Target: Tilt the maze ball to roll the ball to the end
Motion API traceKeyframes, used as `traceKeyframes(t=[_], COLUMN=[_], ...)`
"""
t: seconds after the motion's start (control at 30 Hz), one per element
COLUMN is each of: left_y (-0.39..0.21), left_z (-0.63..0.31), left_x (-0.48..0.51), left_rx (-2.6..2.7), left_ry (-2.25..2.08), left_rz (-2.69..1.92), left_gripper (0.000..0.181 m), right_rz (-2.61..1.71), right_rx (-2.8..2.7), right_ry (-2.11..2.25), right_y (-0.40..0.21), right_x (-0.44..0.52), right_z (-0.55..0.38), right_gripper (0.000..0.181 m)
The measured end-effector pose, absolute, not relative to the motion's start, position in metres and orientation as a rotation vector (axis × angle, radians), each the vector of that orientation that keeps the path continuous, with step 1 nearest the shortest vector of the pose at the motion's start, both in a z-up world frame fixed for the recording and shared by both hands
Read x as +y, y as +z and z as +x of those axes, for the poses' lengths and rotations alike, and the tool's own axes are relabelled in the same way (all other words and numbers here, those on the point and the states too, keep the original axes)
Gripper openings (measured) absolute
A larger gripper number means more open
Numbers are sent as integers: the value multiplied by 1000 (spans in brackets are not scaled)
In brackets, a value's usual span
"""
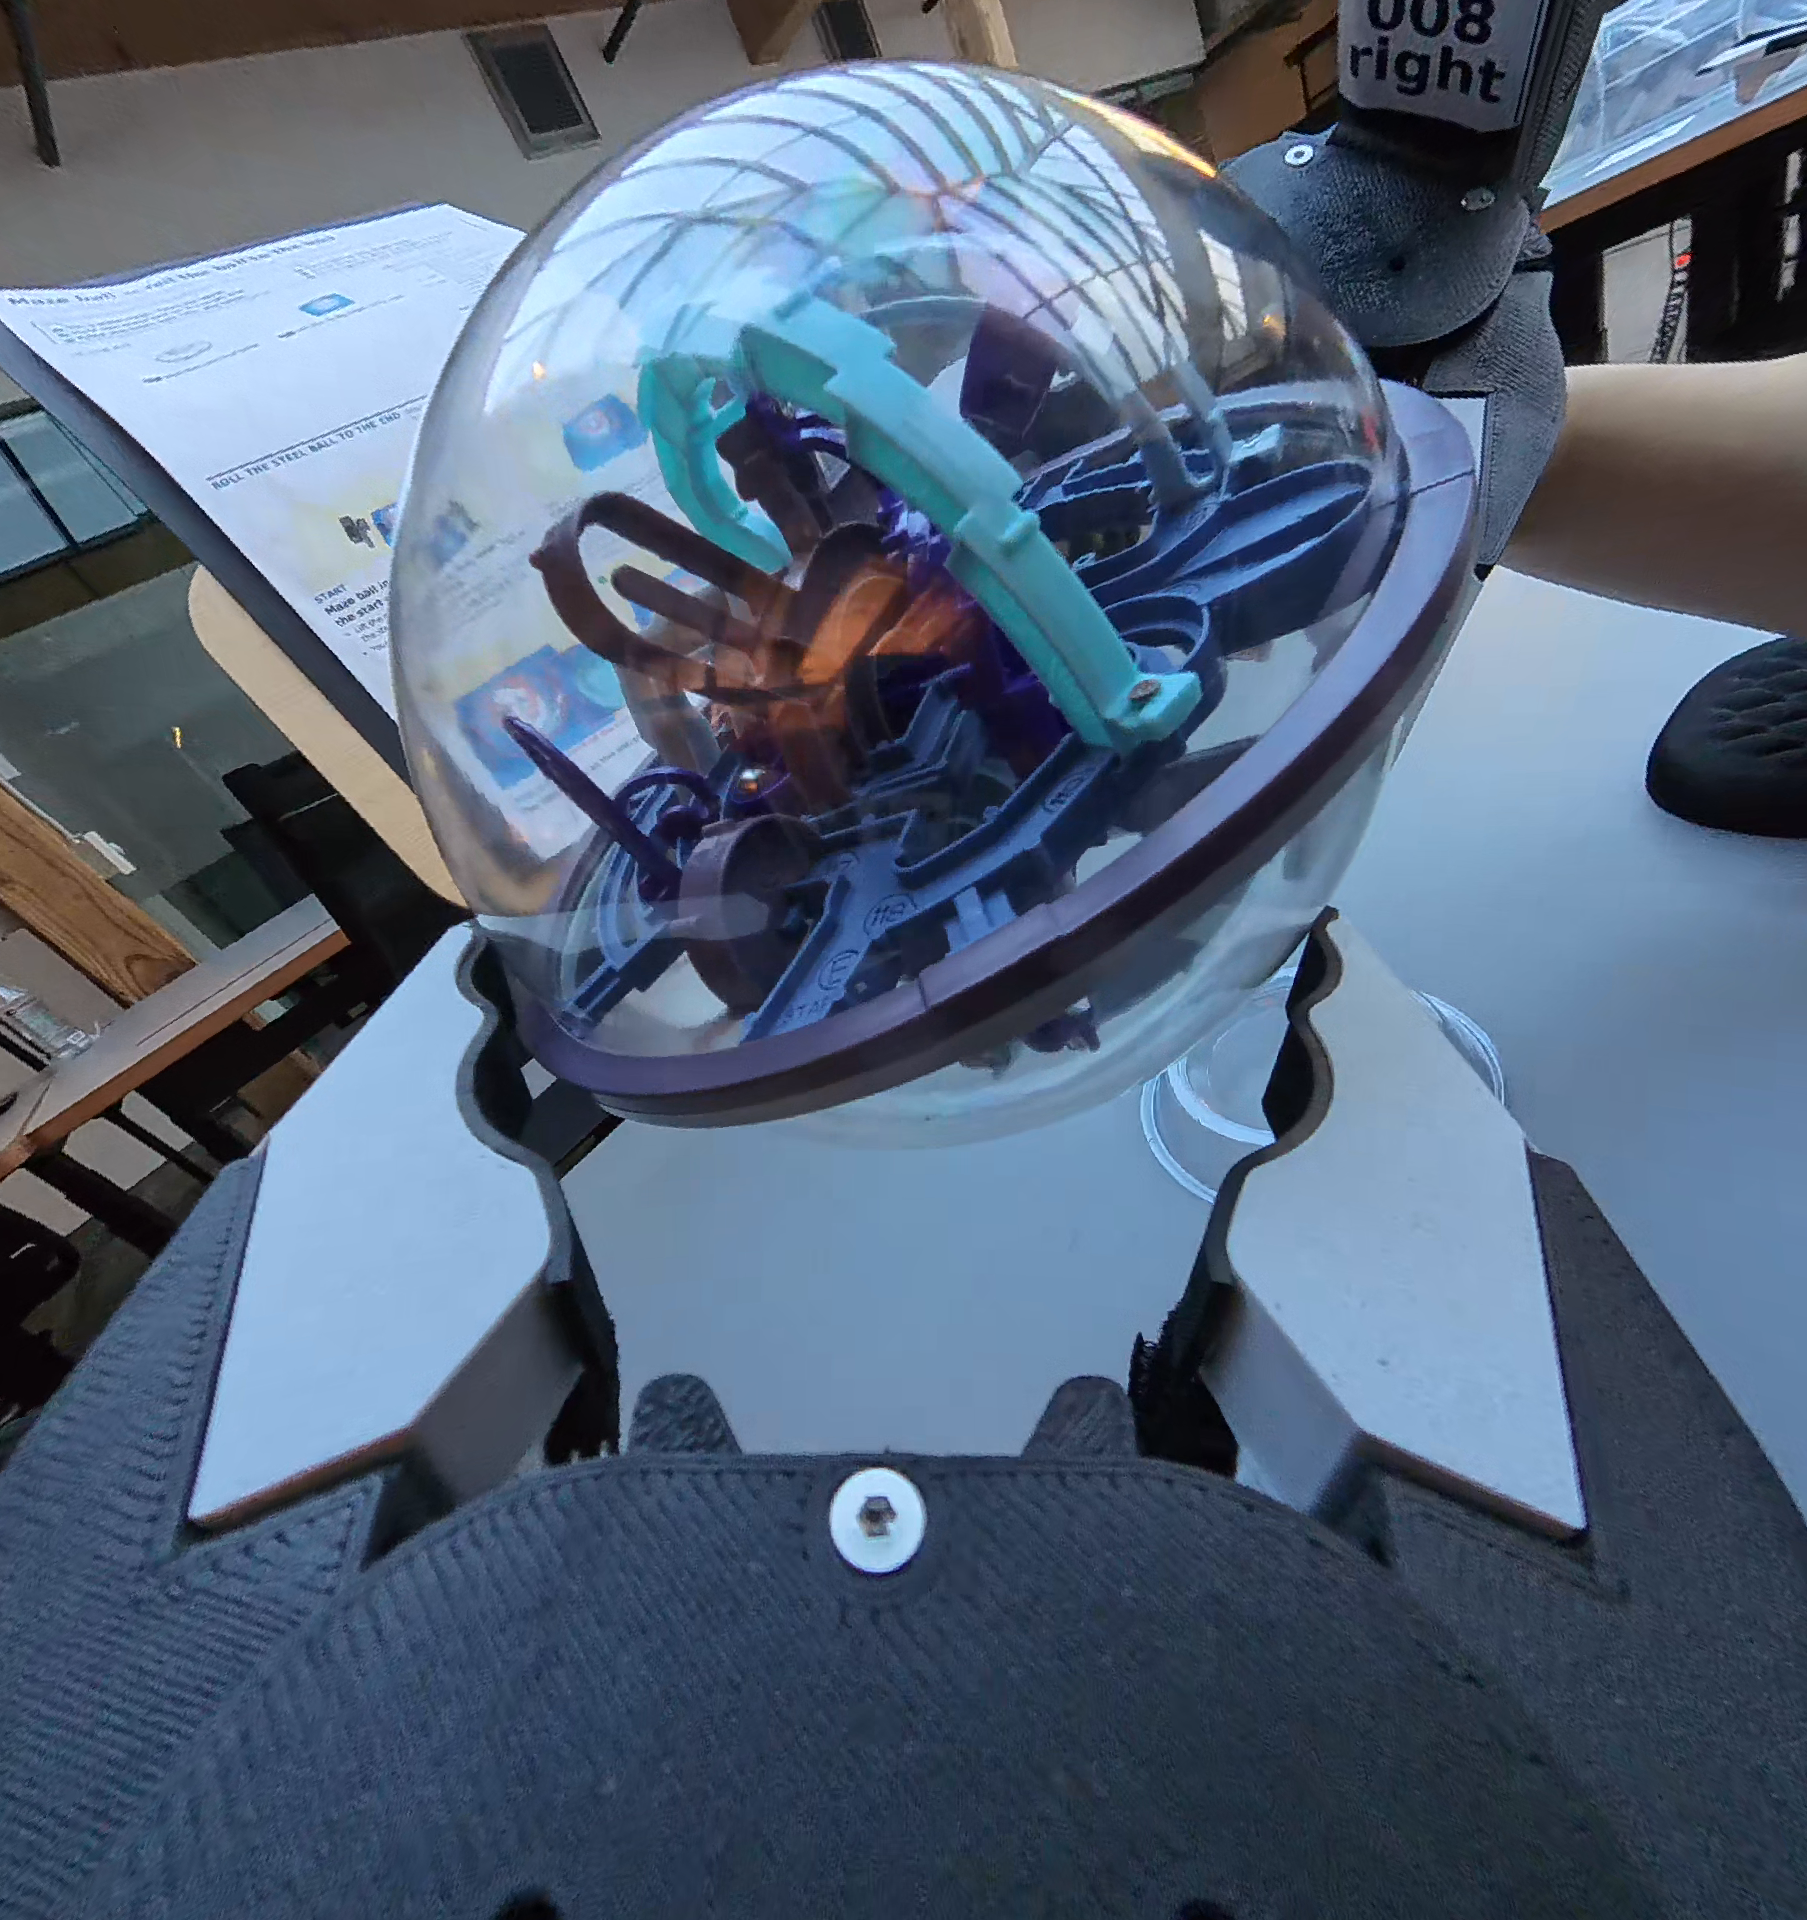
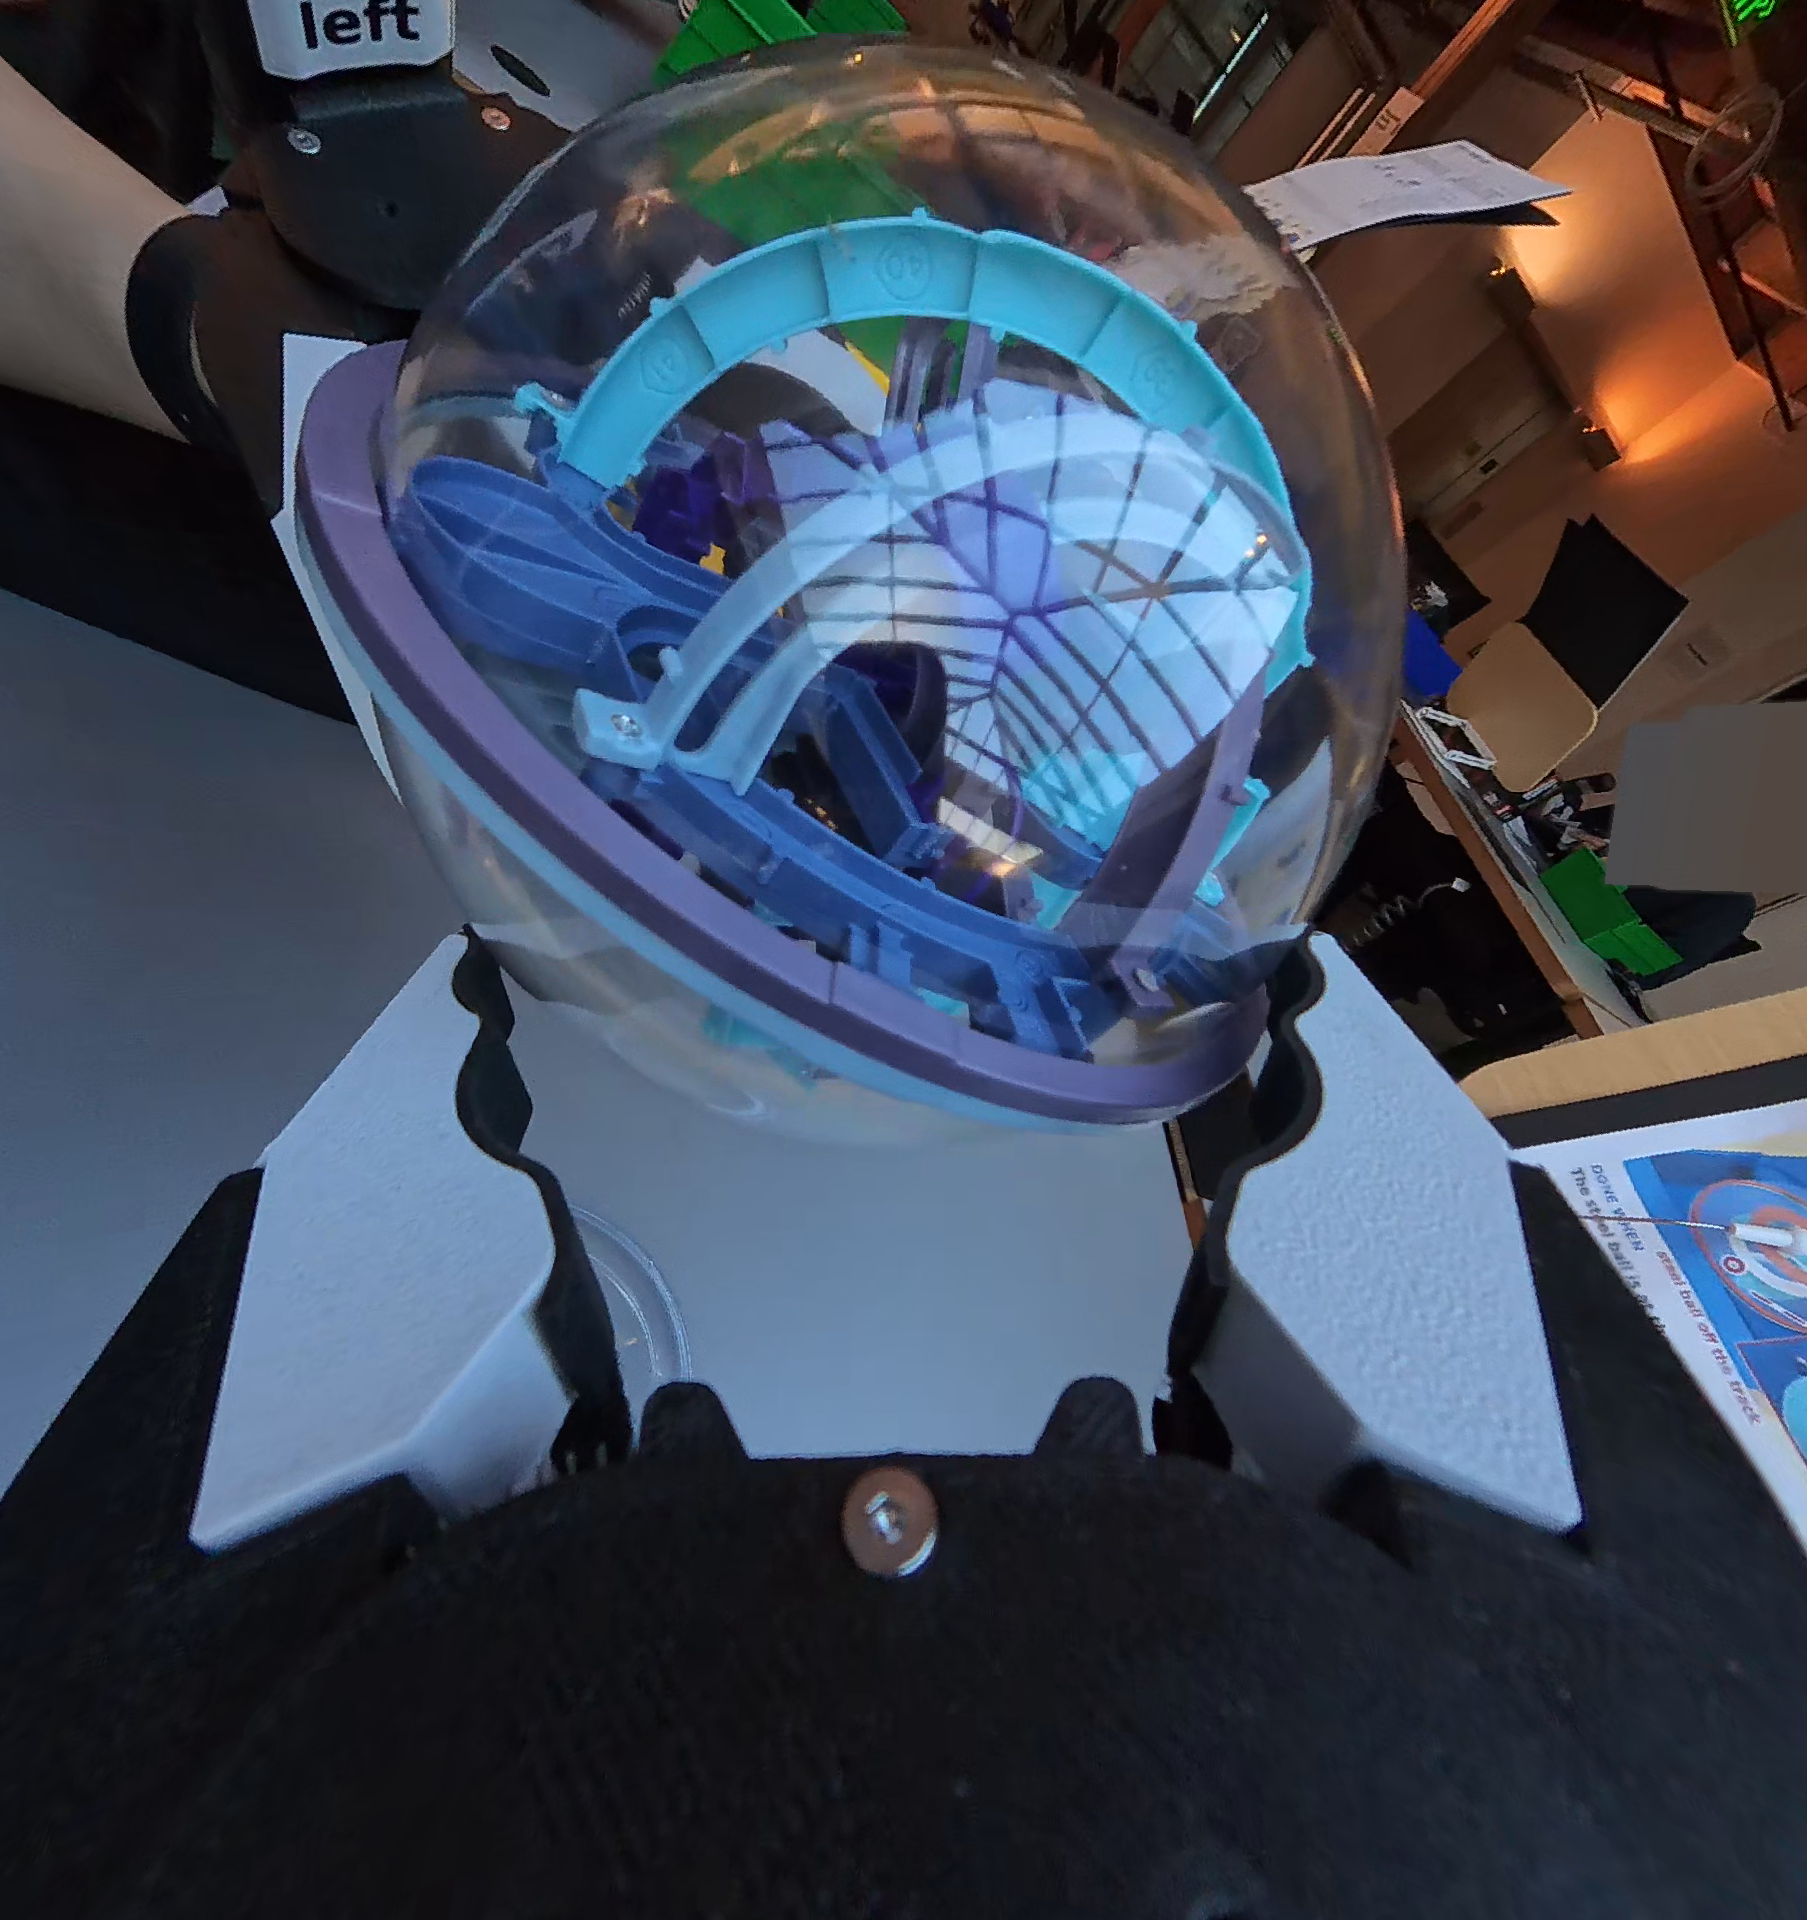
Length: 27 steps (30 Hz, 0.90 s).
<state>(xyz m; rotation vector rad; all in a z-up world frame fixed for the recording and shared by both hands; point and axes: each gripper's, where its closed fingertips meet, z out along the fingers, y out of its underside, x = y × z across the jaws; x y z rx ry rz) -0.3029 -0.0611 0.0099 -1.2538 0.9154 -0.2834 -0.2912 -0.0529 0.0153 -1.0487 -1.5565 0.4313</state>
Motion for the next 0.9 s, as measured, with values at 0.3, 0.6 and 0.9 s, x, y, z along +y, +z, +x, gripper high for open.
traceKeyframes(t=[0.3, 0.6, 0.9], left_y=[-2, -14, -23], left_z=[-321, -327, -320], left_x=[-59, -61, -65], left_rx=[933, 967, 1013], left_ry=[-290, -299, -326], left_rz=[-1295, -1339, -1357], left_gripper=[144, 145, 145], right_rz=[-1060, -1124, -1174], right_rx=[-1534, -1502, -1459], right_ry=[475, 522, 527], right_y=[4, -14, -24], right_x=[-51, -49, -55], right_z=[-299, -298, -289], right_gripper=[143, 144, 144])
